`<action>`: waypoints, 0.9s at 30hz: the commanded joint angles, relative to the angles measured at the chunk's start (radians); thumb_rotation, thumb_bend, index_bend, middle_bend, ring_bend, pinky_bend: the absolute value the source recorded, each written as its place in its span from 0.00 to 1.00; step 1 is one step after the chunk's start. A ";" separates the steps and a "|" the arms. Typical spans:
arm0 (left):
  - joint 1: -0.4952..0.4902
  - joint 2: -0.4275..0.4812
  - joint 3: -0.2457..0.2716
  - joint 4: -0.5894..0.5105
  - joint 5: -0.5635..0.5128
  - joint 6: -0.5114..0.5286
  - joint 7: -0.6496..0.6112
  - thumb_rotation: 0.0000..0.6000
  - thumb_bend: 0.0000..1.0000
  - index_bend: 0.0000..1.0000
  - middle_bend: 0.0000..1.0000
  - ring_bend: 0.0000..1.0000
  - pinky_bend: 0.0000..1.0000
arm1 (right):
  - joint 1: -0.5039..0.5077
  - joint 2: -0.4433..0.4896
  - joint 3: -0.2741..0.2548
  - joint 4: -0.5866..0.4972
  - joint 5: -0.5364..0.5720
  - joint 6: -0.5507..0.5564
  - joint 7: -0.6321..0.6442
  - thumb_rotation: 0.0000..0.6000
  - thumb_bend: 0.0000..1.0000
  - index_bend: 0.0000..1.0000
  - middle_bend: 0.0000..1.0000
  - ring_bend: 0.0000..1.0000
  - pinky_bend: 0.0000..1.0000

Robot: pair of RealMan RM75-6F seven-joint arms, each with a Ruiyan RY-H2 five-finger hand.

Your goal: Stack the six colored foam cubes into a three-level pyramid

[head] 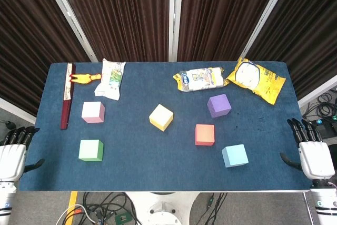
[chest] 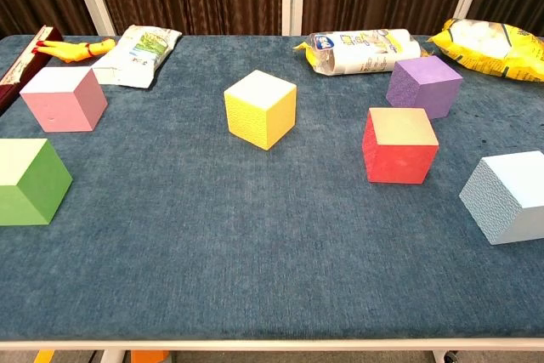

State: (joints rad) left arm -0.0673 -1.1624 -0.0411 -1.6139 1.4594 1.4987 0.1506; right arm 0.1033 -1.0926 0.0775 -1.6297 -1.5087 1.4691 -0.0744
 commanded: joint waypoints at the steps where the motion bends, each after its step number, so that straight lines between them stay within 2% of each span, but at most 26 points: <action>1: 0.000 -0.001 0.002 -0.001 -0.001 -0.004 -0.001 1.00 0.00 0.17 0.15 0.10 0.13 | 0.000 -0.001 -0.001 0.001 0.001 -0.001 0.003 1.00 0.10 0.00 0.08 0.01 0.09; 13: 0.007 0.000 0.004 -0.006 0.017 0.018 -0.001 1.00 0.00 0.17 0.15 0.10 0.13 | 0.030 0.012 -0.008 -0.012 -0.027 -0.044 0.059 1.00 0.10 0.00 0.08 0.01 0.09; 20: 0.005 0.006 0.003 -0.018 0.023 0.016 0.009 1.00 0.00 0.17 0.15 0.10 0.13 | 0.171 0.051 0.034 -0.105 -0.048 -0.211 0.171 1.00 0.10 0.00 0.09 0.01 0.09; 23: 0.006 0.008 0.002 -0.022 0.024 0.020 0.010 1.00 0.00 0.17 0.15 0.10 0.13 | 0.257 0.053 0.072 -0.142 -0.032 -0.310 0.225 1.00 0.10 0.00 0.10 0.01 0.09; 27: 0.006 0.007 0.003 -0.020 0.026 0.019 0.010 1.00 0.00 0.17 0.15 0.10 0.13 | 0.381 0.017 0.134 -0.162 0.037 -0.447 0.223 1.00 0.10 0.00 0.10 0.01 0.09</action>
State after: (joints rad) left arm -0.0617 -1.1555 -0.0380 -1.6341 1.4849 1.5179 0.1611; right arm 0.4021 -1.0548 0.1619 -1.7648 -1.5209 1.1082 0.1339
